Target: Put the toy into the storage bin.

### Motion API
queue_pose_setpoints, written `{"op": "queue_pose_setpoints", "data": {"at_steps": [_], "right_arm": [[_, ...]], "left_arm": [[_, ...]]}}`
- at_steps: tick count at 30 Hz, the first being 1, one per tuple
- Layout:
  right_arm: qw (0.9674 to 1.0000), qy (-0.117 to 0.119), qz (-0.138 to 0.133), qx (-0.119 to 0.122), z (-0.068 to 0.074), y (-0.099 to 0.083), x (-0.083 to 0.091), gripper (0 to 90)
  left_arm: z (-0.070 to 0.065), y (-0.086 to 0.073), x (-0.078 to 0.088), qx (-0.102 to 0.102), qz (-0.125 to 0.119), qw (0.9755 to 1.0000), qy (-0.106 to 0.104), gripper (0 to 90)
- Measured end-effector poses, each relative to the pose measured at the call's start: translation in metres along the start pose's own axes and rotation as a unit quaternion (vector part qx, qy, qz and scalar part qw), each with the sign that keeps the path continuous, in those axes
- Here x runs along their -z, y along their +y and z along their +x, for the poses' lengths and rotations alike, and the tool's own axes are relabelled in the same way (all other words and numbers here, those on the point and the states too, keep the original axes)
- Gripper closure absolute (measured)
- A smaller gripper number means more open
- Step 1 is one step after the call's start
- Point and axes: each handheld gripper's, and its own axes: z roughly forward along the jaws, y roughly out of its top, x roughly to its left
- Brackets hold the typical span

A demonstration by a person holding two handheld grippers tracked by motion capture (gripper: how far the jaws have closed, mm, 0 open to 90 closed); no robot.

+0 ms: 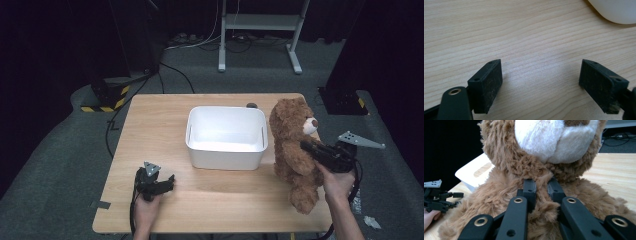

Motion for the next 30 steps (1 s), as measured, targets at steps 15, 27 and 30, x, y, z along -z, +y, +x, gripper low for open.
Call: {"op": "queue_pose_setpoints", "data": {"at_steps": [15, 27, 30], "right_arm": [[0.9996, 0.015, -0.013, 0.019, 0.014, 0.013, 0.007, 81.1], [0.9989, 0.029, -0.017, 0.034, 0.025, 0.028, 0.005, 81.3], [0.9985, 0.035, -0.02, 0.036, 0.028, 0.032, 0.006, 81.3]], "left_arm": [[0.0, 0.0, 0.0, 0.004, 0.0, 1.0, -0.001, 18.8], [0.0, 0.0, 0.0, 0.004, 0.0, 1.0, -0.001, 18.8], [0.0, 0.0, 0.0, 0.003, 0.0, 1.0, -0.001, 18.8]]}}
